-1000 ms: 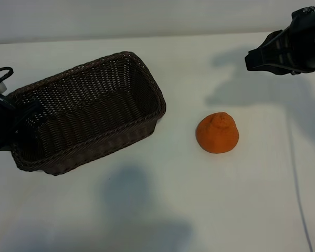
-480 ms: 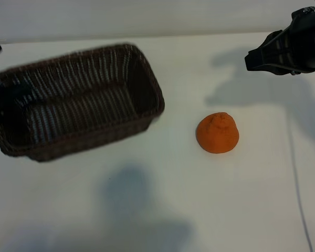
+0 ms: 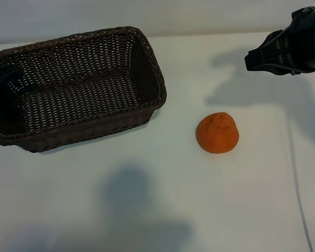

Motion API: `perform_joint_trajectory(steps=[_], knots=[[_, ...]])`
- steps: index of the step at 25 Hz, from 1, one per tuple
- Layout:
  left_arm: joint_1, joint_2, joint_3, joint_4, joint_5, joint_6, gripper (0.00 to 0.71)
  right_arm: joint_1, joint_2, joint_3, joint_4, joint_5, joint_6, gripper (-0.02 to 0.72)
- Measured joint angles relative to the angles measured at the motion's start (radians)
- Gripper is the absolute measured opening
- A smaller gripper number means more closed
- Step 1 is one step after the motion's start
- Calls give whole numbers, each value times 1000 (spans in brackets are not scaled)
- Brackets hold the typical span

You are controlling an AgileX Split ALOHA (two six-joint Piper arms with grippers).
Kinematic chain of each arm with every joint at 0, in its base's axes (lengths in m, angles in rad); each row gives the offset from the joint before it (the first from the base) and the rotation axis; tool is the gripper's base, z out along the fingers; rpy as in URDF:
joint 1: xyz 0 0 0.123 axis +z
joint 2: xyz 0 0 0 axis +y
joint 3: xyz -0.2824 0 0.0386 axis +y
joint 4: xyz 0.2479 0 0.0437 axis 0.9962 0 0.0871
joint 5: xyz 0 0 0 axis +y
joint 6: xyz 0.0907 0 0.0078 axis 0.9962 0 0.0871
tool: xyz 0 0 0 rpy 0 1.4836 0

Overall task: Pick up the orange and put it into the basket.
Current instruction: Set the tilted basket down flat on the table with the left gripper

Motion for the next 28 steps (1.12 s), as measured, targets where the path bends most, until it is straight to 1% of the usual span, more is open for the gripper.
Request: perform_joint_trajectory(steps=[4,13,20,22,25,28], knots=[[0,0,0,-2,2,15,151,0,0,0,0,0,0,232],[0,0,0,-16,2,120,151,0,0,0,0,0,0,232],[-4,0,0,-64,-7,167,151,0,0,0,0,1,0,232],[-19,0,0,-62,-13,167,151,0,0,0,0,2,0,232],[-68,4,-1,-61,-26,168,151,0,0,0,0,3,0,232],[-116,26,-31,-62,-25,165,151,0,0,0,0,9,0,232]])
